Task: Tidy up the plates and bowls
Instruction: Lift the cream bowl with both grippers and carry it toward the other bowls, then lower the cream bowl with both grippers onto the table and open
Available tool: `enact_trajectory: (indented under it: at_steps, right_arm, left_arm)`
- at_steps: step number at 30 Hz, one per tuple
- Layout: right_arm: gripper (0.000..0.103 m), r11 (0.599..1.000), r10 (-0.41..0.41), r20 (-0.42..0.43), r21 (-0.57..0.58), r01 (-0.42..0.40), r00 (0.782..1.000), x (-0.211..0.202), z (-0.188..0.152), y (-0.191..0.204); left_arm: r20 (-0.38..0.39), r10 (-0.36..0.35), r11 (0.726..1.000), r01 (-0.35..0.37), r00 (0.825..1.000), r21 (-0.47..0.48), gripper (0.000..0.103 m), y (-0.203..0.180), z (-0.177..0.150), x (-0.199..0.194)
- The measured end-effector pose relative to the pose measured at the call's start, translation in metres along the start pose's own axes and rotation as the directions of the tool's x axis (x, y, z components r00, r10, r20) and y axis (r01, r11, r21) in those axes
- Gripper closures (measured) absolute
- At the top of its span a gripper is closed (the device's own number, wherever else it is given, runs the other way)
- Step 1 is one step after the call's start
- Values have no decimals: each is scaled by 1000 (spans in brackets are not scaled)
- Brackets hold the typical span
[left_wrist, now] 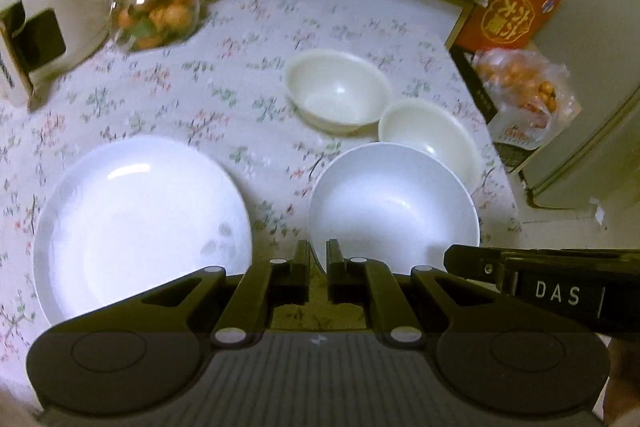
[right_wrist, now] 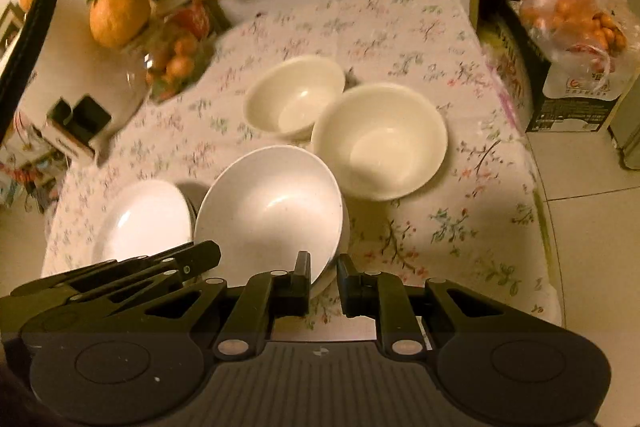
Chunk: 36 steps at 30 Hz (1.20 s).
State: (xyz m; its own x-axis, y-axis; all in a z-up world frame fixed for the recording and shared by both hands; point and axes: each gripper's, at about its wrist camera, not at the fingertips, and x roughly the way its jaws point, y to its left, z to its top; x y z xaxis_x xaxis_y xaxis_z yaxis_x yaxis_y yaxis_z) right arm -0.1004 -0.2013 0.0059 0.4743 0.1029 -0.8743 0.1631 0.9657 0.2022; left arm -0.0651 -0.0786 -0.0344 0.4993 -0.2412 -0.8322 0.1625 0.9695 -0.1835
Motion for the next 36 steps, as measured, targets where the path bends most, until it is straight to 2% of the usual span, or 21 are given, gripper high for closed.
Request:
enact_trajectory:
  at_steps: [12, 23, 34, 36]
  right_arm:
    - [88, 999, -32, -73, -20, 31, 997, 16, -10, -7]
    - [88, 998, -55, -105, -19, 54, 993, 27, -13, -16]
    - [85, 997, -72, -100, -23, 70, 992, 29, -12, -12]
    - [85, 998, -67, -95, -23, 66, 993, 28, -11, -13]
  left_arm:
    - [-66, 2, 998, 2, 998, 57, 94, -11, -21, 17]
    - [-33, 10, 994, -6, 999, 107, 94, -20, -23, 15]
    - [-14, 21, 989, -19, 1000, 144, 92, -24, -20, 17]
    - [-14, 21, 989, -19, 1000, 149, 88, -26, -19, 17]
